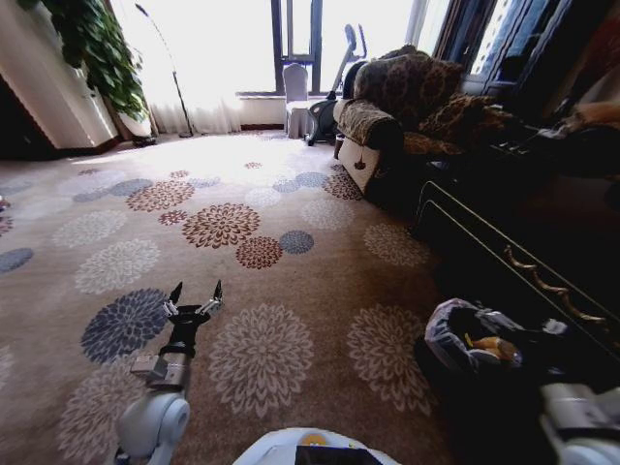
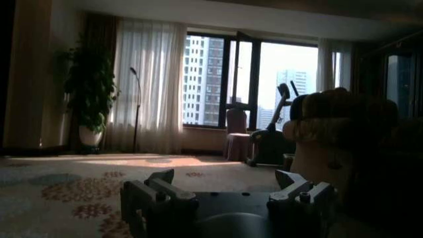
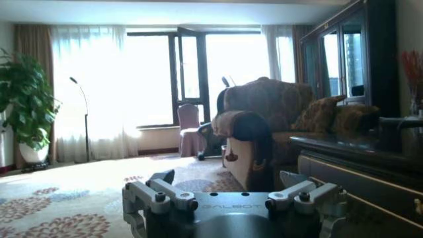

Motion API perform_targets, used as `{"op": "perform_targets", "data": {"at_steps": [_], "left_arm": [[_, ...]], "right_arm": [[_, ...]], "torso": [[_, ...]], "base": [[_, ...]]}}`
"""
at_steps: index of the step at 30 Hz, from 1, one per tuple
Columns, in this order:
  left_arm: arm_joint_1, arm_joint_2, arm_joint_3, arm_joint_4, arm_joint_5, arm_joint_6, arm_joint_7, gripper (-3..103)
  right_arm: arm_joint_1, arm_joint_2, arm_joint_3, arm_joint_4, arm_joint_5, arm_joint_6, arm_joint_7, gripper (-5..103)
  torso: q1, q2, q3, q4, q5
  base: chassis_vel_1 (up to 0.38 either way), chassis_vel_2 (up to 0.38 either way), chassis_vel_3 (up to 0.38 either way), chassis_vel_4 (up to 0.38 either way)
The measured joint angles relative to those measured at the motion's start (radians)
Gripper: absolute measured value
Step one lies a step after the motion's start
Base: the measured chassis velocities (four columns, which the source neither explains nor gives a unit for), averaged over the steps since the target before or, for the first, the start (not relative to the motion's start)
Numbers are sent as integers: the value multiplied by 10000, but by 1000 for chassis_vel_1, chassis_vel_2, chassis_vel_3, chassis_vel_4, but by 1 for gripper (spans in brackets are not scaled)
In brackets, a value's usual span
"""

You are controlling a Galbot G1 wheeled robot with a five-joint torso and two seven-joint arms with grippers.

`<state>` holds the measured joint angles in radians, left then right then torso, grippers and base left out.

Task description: Pick up the trash from the ground and place it into the trash bin.

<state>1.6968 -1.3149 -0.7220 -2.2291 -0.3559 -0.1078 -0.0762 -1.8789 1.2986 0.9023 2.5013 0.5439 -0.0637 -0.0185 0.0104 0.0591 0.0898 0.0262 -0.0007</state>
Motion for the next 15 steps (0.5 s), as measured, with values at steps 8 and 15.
{"op": "perform_targets", "data": {"at_steps": [8,15], "left_arm": [[-2,1,0,0,0,0,1,100],[-3,1,0,0,0,0,1,100]], "right_arm": [[-93,515,-2000,-140,-1796,848,5,100],[198,516,-2149,-262,-1794,886,5,100]], "torso": [[0,-1,0,-5,5],[0,-1,0,-4,5]], "base": [[0,0,0,0],[0,0,0,0]]}}
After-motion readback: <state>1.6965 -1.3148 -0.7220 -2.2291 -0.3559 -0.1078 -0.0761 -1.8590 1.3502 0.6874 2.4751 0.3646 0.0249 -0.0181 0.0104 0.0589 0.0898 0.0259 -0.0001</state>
